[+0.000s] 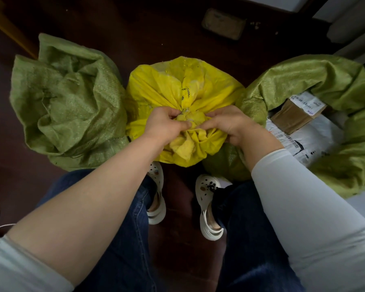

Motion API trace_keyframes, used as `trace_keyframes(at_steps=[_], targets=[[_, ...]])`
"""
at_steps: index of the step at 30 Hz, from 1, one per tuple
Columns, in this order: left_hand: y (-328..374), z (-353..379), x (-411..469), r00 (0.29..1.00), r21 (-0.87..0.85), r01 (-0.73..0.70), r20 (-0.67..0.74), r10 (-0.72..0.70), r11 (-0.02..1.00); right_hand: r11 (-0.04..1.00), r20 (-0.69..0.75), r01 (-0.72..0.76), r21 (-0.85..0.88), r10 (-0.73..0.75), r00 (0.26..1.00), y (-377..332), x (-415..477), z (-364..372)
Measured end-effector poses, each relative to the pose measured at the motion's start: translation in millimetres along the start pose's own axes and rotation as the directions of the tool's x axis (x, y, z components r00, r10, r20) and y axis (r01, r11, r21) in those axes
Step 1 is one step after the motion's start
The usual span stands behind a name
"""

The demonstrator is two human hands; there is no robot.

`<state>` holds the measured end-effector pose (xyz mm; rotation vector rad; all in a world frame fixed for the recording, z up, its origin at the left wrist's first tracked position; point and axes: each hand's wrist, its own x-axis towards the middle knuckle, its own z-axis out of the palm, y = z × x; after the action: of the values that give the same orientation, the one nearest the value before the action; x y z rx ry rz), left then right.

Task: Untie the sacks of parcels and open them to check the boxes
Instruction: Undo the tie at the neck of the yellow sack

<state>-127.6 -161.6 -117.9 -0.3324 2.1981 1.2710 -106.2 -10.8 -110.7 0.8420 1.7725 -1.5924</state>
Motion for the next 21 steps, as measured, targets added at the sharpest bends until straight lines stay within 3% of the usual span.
trace_keyframes(at_steps=[3, 5, 6, 8, 9, 10, 13, 15, 18, 19, 21], targets=[[13, -10, -10, 0.973, 0.044, -0.193, -0.119, 0.197, 0.980, 0.919, -0.015, -0.057, 0.389, 0.069, 0.998, -4, 9, -2], [21, -16, -22, 0.914, 0.163, -0.389, -0.052, 0.402, 0.907, 0.819, 0.039, -0.132, 0.559, 0.133, 0.990, -9, 13, -1], [24, -16, -26, 0.881, 0.330, -0.461, 0.057, 0.470, 0.824, 0.772, 0.050, -0.148, 0.618, 0.149, 0.988, -12, 14, 0], [25, -13, -27, 0.848, 0.658, -0.500, 0.239, 0.473, 0.563, 0.680, 0.048, -0.129, 0.722, 0.136, 0.989, -16, 16, 0], [24, -10, -27, 0.858, 0.741, -0.468, 0.250, 0.449, 0.482, 0.651, 0.030, -0.096, 0.753, 0.112, 0.993, -17, 16, 0], [21, -7, -25, 0.877, 0.777, -0.419, 0.213, 0.431, 0.470, 0.632, 0.018, -0.065, 0.772, 0.082, 0.997, -18, 15, -1], [20, -10, -12, 0.875, 0.716, -0.375, 0.063, 0.481, 0.589, 0.653, 0.038, -0.031, 0.757, 0.004, 0.999, -20, 11, -2], [27, -19, 3, 0.905, 0.557, -0.354, 0.001, 0.425, 0.751, 0.689, -0.003, 0.028, 0.724, -0.037, 0.999, -20, 15, -4], [46, -33, 23, 0.975, 0.094, -0.206, -0.064, 0.213, 0.974, 0.712, -0.140, 0.222, 0.666, -0.174, 0.975, -23, 21, 6], [50, -38, 30, 0.991, -0.045, -0.121, -0.055, 0.119, 0.992, 0.746, -0.184, 0.305, 0.592, -0.243, 0.952, -22, 25, 10], [52, -49, 45, 0.999, -0.147, 0.041, -0.015, -0.044, 0.988, 0.829, -0.197, 0.442, 0.343, -0.397, 0.897, -17, 35, 18]])
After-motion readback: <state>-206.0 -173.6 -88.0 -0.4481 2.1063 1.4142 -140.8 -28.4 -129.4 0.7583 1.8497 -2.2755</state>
